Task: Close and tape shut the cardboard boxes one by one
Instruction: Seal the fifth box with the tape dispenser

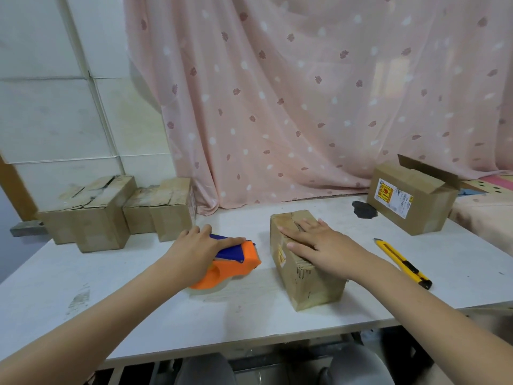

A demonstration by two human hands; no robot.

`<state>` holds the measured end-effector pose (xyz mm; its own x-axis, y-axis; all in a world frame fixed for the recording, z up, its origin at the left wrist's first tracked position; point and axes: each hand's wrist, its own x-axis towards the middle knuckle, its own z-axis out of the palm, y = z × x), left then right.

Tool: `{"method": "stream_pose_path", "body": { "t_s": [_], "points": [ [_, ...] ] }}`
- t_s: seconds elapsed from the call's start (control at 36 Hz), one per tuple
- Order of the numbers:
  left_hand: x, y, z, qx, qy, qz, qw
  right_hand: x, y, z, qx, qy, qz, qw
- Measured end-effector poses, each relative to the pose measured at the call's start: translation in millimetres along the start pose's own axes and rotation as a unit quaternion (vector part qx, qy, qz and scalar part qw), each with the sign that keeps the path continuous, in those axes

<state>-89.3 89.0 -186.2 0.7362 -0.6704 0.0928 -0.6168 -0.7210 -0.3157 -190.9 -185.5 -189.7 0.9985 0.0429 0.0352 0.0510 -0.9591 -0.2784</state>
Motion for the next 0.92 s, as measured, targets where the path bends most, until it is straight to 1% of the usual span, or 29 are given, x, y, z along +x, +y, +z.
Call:
{"method": "stream_pose_path", "body": {
  "t_s": [0.11, 0.22, 0.33, 0.44, 0.64, 0.78, 0.92],
  "points": [
    [-4.4, -4.3, -6.8, -0.002, -0.017, 0.003, 1.000, 3.6, 2.5, 3.2, -0.002, 0.005, 0.001, 1.000],
    [5.3, -0.7, -21.4, 0.046, -0.006, 0.022, 0.999, 4.2, 3.9, 4.3, 0.003, 0.006, -0.006, 1.000],
    [20.2, 5.8, -39.9, 0.113, -0.022, 0.065, 0.991, 7.7, 7.7, 7.0, 0.004, 0.007, 0.000, 1.000],
    [36.5, 20.3, -66.8, 0.169, -0.087, 0.085, 0.978, 11.8, 11.0, 10.8, 0.014, 0.013, 0.002, 1.000],
    [61.7, 46.1, -94.7, 0.169, -0.201, 0.060, 0.963, 16.2, 14.4, 15.5, 0.017, 0.011, 0.021, 1.000],
    [67.7, 54.1, -99.6, 0.169, -0.228, 0.062, 0.957, 18.0, 13.7, 16.5, 0.025, 0.010, 0.024, 0.999],
    [75.1, 54.4, -103.0, 0.158, -0.254, 0.032, 0.954, 19.5, 13.7, 16.7, 0.025, 0.009, 0.021, 0.999]
  ]
}}
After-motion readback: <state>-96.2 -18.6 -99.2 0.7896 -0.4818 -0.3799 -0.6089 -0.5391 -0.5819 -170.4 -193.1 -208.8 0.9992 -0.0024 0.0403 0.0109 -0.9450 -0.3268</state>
